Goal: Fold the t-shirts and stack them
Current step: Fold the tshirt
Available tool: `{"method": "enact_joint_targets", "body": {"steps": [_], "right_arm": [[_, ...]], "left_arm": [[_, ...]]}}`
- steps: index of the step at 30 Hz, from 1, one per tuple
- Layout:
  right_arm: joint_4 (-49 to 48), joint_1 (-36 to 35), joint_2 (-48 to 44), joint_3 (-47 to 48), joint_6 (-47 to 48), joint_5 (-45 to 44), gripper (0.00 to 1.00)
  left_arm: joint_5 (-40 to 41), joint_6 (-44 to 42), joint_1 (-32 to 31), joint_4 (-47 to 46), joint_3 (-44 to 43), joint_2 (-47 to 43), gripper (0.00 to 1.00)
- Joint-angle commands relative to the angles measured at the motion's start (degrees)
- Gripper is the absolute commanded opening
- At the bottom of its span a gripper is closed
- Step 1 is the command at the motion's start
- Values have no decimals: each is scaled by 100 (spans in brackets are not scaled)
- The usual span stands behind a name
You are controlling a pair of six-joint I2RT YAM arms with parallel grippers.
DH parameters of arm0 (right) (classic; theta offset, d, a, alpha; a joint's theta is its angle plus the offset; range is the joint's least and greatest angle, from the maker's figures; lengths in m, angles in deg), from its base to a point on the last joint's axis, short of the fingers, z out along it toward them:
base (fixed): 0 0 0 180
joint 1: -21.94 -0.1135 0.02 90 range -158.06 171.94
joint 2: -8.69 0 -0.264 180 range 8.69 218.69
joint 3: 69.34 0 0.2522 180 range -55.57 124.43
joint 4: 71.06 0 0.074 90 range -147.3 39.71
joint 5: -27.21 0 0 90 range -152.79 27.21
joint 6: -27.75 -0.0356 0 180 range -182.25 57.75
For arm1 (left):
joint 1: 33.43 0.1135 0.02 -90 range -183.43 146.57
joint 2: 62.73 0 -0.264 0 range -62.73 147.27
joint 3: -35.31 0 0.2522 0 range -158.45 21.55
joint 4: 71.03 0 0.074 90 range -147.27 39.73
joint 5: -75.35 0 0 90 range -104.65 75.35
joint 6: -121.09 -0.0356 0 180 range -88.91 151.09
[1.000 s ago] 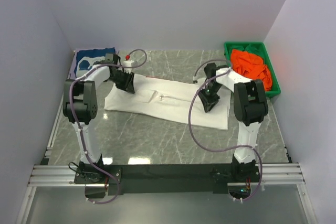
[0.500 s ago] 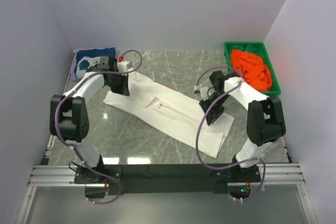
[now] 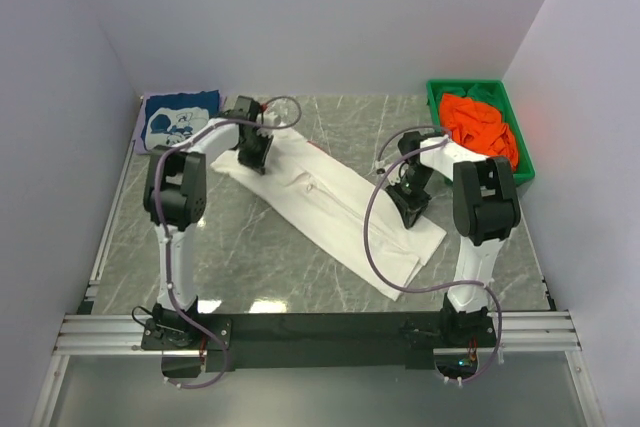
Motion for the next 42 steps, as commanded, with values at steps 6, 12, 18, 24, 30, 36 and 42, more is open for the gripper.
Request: {"method": "enact_joint_targets", "body": {"steps": [6, 12, 18, 24, 30, 36, 42], "right_arm": [[217, -914, -240, -510, 164, 1250, 25], [383, -1769, -345, -230, 252, 2384, 27], [184, -1426, -662, -9, 270, 2061, 27], [-248, -1435, -135, 96, -108, 1348, 25], [-319, -1531, 208, 26, -178, 1418, 25], [-381, -1865, 436, -88, -301, 1734, 25], [-539, -1971, 857, 288, -678, 1937, 26]], "left_arm": [[29, -488, -52, 251, -3907, 2370, 8], [-376, -242, -52, -935, -3360, 1253, 33], [-156, -75, -44, -1070, -2109, 273, 34], [-568, 406, -52, -577, -1792, 482, 24], [-666, 567, -61, -138, -2108, 1088, 22], [-657, 497, -70, 100, -2547, 1721, 20], [-578, 444, -70, 233, -3400, 2416, 20]]}}
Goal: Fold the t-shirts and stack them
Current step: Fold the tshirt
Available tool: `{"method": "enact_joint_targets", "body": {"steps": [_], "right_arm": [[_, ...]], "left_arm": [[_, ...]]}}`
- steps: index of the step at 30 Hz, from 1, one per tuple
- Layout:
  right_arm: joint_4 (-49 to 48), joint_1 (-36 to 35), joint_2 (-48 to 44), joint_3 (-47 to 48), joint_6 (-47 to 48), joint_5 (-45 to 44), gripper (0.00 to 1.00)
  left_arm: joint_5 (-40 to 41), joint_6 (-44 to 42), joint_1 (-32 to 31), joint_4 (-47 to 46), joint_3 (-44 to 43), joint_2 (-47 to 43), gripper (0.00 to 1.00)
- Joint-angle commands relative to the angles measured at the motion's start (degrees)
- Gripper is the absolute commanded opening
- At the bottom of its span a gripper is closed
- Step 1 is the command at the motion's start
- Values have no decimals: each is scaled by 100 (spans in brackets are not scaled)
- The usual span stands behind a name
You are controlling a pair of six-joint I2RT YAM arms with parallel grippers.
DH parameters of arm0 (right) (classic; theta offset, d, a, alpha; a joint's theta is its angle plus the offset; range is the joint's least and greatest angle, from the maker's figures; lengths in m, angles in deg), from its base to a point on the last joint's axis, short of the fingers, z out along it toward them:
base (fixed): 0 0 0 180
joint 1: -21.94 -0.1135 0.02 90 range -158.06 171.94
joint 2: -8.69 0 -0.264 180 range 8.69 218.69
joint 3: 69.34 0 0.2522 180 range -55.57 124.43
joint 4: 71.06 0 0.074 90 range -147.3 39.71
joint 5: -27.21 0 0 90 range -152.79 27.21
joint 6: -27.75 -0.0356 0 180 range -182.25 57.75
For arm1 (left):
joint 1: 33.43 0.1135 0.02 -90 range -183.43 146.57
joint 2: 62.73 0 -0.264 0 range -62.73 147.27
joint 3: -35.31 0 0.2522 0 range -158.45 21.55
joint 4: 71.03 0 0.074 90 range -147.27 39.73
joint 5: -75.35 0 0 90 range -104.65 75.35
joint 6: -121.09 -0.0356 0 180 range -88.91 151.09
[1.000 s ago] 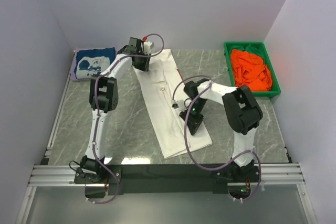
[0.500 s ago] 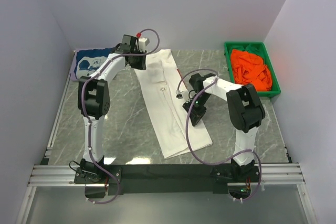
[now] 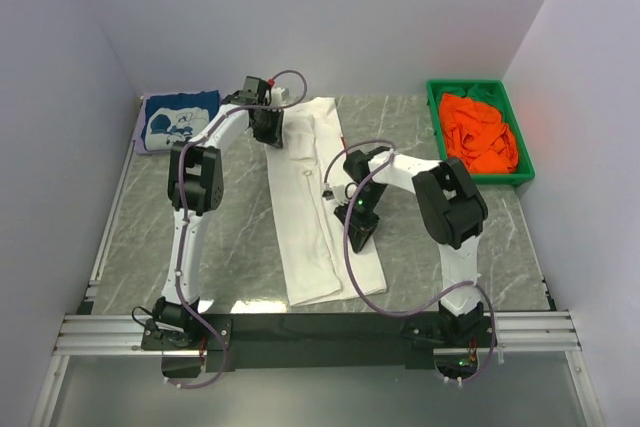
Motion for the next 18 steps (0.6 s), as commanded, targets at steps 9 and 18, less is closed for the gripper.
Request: {"method": "enact_joint_targets", "body": {"steps": [9, 18], "right_arm": [[-702, -58, 1167, 1178, -729, 13, 28], [-948, -41, 705, 1426, -933, -40, 34]], "left_arm": [[398, -99, 13, -155, -1437, 1003, 26], [242, -369, 119, -1412, -595, 135, 43]]}}
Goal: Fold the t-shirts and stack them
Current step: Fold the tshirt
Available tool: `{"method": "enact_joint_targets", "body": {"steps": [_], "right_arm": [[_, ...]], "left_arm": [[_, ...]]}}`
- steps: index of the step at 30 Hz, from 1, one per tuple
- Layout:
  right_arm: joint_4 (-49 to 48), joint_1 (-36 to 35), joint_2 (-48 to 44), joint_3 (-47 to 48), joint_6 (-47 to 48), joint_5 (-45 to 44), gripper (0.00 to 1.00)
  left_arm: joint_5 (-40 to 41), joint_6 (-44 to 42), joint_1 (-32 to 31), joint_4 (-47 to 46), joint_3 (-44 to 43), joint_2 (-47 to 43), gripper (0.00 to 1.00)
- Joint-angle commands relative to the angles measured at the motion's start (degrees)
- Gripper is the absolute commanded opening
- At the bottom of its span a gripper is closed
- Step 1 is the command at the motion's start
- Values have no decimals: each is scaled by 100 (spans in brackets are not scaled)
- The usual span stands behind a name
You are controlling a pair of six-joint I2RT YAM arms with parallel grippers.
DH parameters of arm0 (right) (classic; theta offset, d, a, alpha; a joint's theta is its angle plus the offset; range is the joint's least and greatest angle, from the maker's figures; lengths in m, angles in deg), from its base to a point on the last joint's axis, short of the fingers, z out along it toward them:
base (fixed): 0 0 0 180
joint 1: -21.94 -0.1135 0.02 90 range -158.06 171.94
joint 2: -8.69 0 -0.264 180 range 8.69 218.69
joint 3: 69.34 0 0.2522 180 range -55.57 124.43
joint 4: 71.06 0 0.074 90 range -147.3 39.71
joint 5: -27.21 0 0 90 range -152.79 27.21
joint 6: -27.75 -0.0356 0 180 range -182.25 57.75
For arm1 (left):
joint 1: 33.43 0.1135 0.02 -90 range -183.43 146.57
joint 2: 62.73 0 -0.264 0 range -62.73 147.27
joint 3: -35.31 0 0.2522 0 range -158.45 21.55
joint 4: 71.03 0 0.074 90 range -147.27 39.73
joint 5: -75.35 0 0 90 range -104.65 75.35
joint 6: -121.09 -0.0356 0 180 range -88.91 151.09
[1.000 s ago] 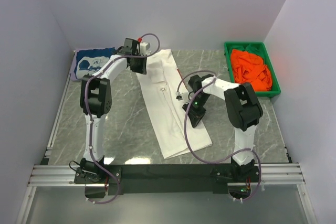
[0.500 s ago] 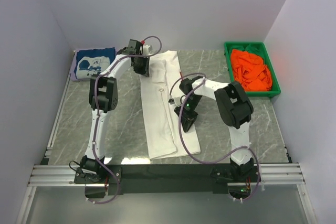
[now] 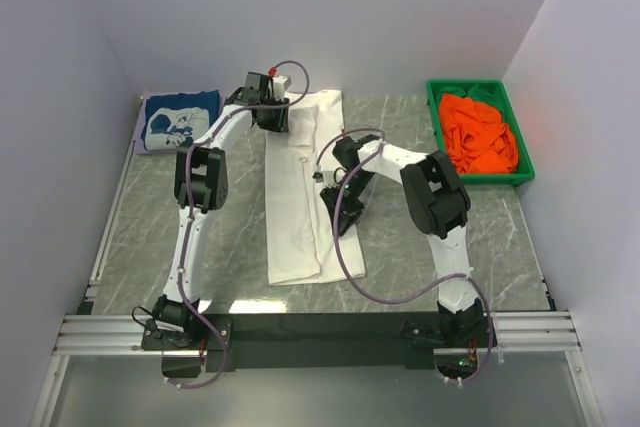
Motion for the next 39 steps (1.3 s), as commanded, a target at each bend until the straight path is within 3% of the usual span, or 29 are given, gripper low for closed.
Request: {"method": "enact_joint_targets", "body": {"steps": [1, 5, 6, 8, 12, 16, 20, 31, 35, 37, 39], "right_arm": [[-1066, -21, -414, -67, 154, -566, 39], [-1215, -83, -1476, -776, 434, -372, 46], [-1224, -91, -1984, -936, 714, -416, 47], [-1189, -83, -2505, -1444, 1075, -766, 46], [-1286, -135, -3533, -2333, 1989, -1443, 44], [-1513, -399, -3544, -2825, 1825, -1629, 38], [-2102, -776, -3308, -3178, 1342, -1805, 34], [-2657, -1779, -2894, -3478, 752, -2130, 34], [-2324, -1797, -3689, -3310, 961, -2235, 43], [-2279, -1797, -4253, -3467, 1216, -2332, 51], [-2209, -1805, -5036, -3608, 1734, -2394, 56]], "left_arm": [[-45, -384, 86, -680, 424, -699, 51], [-703, -543, 95, -1497, 1521, -2329, 63], [-818, -587, 95, -1655, 2124, -2683, 63], [-1108, -710, 112, -2068, 2795, -3726, 66], [-1705, -894, 200, -2044, 4585, -5294, 68], [-1795, -764, 463, -2201, 6100, -6753, 71], [-1672, -403, 867, -2246, 6989, -8038, 83], [-2225, -1859, 1053, -357, 7667, -9523, 75], [-2787, -2939, 1053, 634, 7861, -9857, 72], [-3183, -4182, 1044, 1688, 8045, -10033, 70], [-3289, -4864, 1044, 2460, 8448, -10174, 68]]}}
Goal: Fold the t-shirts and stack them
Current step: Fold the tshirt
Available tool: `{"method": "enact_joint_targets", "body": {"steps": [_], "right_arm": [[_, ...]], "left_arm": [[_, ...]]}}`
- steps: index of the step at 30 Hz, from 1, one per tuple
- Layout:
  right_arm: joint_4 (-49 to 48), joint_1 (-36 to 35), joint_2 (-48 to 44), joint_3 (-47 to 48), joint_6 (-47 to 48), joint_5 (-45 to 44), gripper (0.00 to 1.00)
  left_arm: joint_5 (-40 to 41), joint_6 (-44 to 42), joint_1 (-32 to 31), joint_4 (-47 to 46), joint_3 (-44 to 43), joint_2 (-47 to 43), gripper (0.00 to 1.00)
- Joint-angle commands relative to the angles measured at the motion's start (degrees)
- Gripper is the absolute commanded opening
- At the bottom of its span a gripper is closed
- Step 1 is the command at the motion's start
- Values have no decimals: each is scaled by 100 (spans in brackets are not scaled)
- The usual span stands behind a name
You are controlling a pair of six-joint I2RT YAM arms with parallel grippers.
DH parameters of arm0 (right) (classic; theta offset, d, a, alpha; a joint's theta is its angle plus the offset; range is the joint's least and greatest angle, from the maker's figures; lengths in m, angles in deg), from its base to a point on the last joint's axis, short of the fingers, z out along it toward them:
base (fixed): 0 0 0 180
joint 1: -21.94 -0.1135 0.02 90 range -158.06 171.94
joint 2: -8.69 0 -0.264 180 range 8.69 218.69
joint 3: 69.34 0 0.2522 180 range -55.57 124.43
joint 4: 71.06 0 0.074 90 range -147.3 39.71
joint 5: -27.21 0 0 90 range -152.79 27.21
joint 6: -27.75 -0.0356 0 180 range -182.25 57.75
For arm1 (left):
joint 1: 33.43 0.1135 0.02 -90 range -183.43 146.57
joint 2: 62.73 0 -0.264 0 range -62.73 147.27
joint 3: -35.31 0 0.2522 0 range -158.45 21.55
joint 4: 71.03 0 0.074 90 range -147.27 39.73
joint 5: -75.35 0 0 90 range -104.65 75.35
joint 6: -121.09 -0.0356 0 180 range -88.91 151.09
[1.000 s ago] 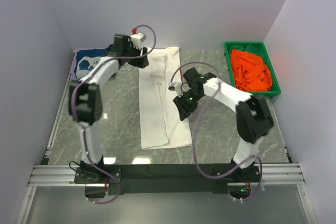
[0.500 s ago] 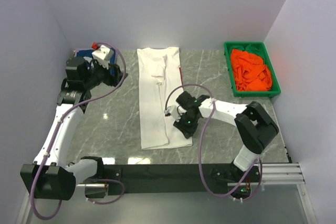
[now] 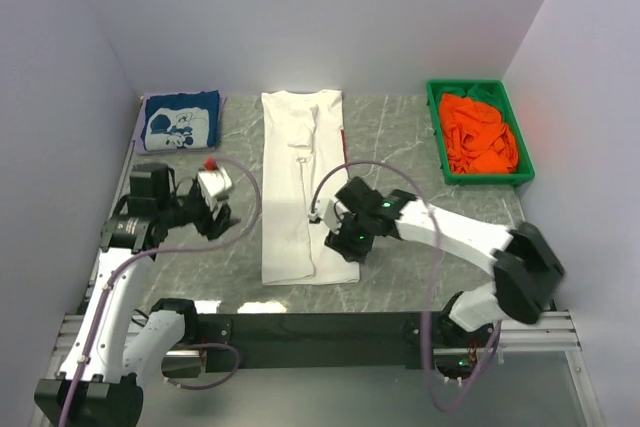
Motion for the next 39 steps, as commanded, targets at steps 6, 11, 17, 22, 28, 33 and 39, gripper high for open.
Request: {"method": "enact_joint_targets", "body": {"steps": [6, 11, 17, 22, 28, 33, 39], "right_arm": [[-176, -348, -2247, -952, 1710, -405, 64], [-1090, -1200, -2573, -1963, 1948, -748, 67], [-1733, -1580, -2302, -2308, 2115, -1144, 68], [-2057, -1755, -2012, -2571, 2177, -1416, 67], [-2180, -1878, -1686, -2667, 2239, -1426, 63], [-2296, -1914, -1186, -2590, 2195, -1644, 57], [-2234, -1914, -957, -2563, 2045, -1663, 28]], "left_arm": [[-147, -2563, -584, 1261, 1682, -781, 60], [607, -1526, -2104, -146, 2165, -931, 60], [1574, -1182, -3756, -1033, 2412, -379, 61], [2253, -1103, -4671, -1667, 2579, 350, 59], [2885, -1234, -4778, -2019, 2702, 992, 56], [3009, -1366, -4778, -2125, 2887, 1239, 47], [2895, -1375, -4778, -2178, 2896, 1407, 32]]}}
